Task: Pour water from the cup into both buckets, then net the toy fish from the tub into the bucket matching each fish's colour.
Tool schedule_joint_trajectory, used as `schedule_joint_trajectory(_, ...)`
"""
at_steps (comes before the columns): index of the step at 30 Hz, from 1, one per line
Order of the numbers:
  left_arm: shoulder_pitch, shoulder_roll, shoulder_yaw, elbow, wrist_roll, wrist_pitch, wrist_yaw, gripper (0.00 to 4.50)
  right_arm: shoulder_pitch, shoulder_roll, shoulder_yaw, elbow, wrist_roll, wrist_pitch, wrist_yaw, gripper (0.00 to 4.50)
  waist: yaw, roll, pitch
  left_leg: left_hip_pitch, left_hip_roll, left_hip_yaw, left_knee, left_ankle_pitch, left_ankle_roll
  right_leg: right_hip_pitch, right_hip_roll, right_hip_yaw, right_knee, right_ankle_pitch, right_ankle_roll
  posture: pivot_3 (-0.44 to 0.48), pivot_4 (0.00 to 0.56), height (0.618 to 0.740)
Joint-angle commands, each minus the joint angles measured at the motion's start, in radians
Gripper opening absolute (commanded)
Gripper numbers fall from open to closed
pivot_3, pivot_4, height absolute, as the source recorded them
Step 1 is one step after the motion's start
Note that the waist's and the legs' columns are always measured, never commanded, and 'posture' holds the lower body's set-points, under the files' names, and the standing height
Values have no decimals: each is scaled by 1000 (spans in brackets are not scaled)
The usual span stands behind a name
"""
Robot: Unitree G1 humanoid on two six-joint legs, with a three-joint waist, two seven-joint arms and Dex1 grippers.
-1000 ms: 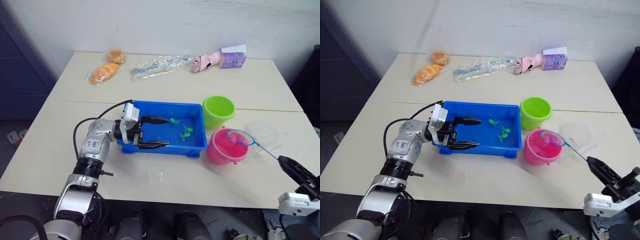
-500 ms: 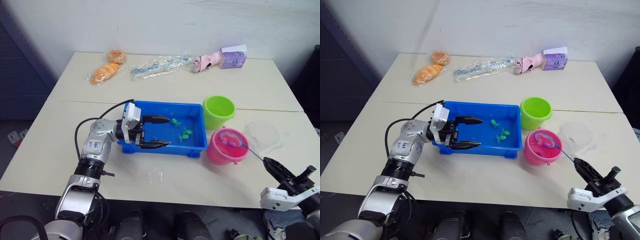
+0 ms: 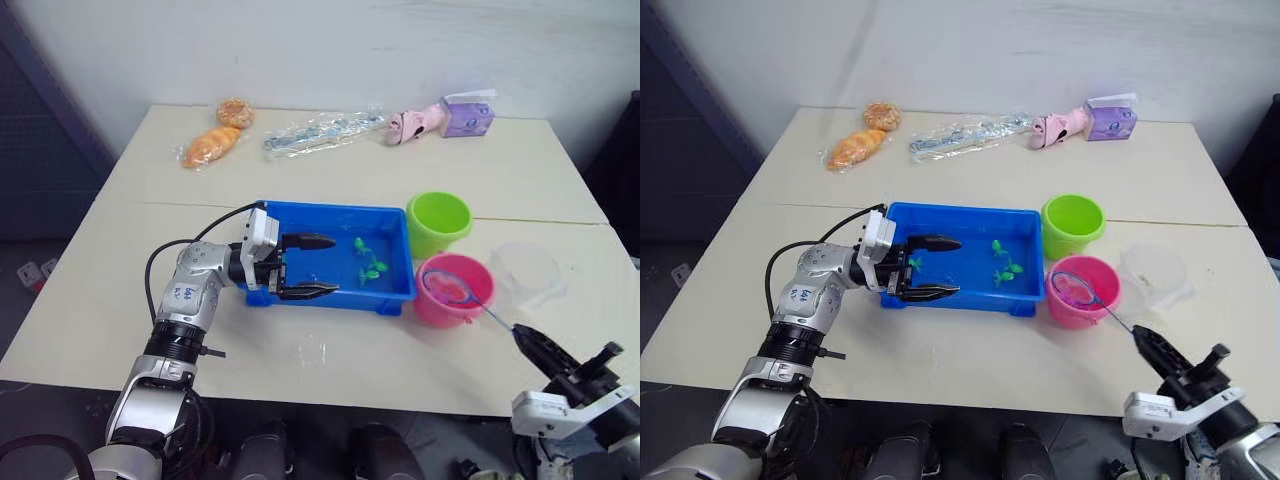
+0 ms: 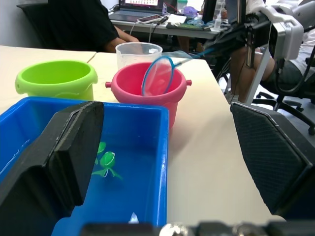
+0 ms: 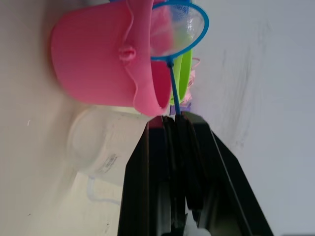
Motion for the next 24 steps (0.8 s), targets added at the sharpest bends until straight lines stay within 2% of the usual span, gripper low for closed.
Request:
schedule_joint_trajectory(1,-8,7,12,-26,-9,-8,3,4428,-14,-14,-143,-60,52,31,-21,0,-3,0,0,0,0,0,0,0,0,0,0,0,0,0,0,0,150,740)
schedule_joint_trajectory(7,-18,-3,10,-27,-10,-10,8,4428,-3,30,-100,-60,40,40,-25,0,8,-1,0,1,2,-3,-3,2,-3,0,2,-2,0,0,-1,0,150,740)
schedule_joint_trajectory(10,-20,5,15,-24,-11,-11,5,4428,-6,35,-84,-62,140,49,10,0,8,-1,0,1,1,-2,-2,1,-3,0,1,-1,1,0,-1,0,150,740)
schedule_joint_trajectory(12,-18,23,24,-22,-12,-12,-1,4428,-12,16,-36,-88,301,79,83,0,8,-1,0,0,1,-2,-1,1,-2,0,1,-1,1,0,-1,0,150,740)
schedule_joint_trajectory(14,-17,51,44,-11,-15,-13,-10,4428,-38,-22,48,-163,533,188,200,0,7,-1,0,1,1,-2,-1,1,-2,0,1,-1,0,0,-1,0,150,740)
schedule_joint_trajectory(18,-8,120,86,44,-10,-33,-27,4428,-149,-79,168,-277,779,483,352,0,-6,-1,0,1,2,-2,-2,1,-2,0,1,-1,1,0,-1,0,150,740)
schedule_joint_trajectory(24,28,204,140,77,1,-47,-17,4428,-436,-218,362,-280,840,861,497,0,-20,-1,0,2,2,-3,-1,1,-2,1,1,-2,3,0,-1,0,150,740)
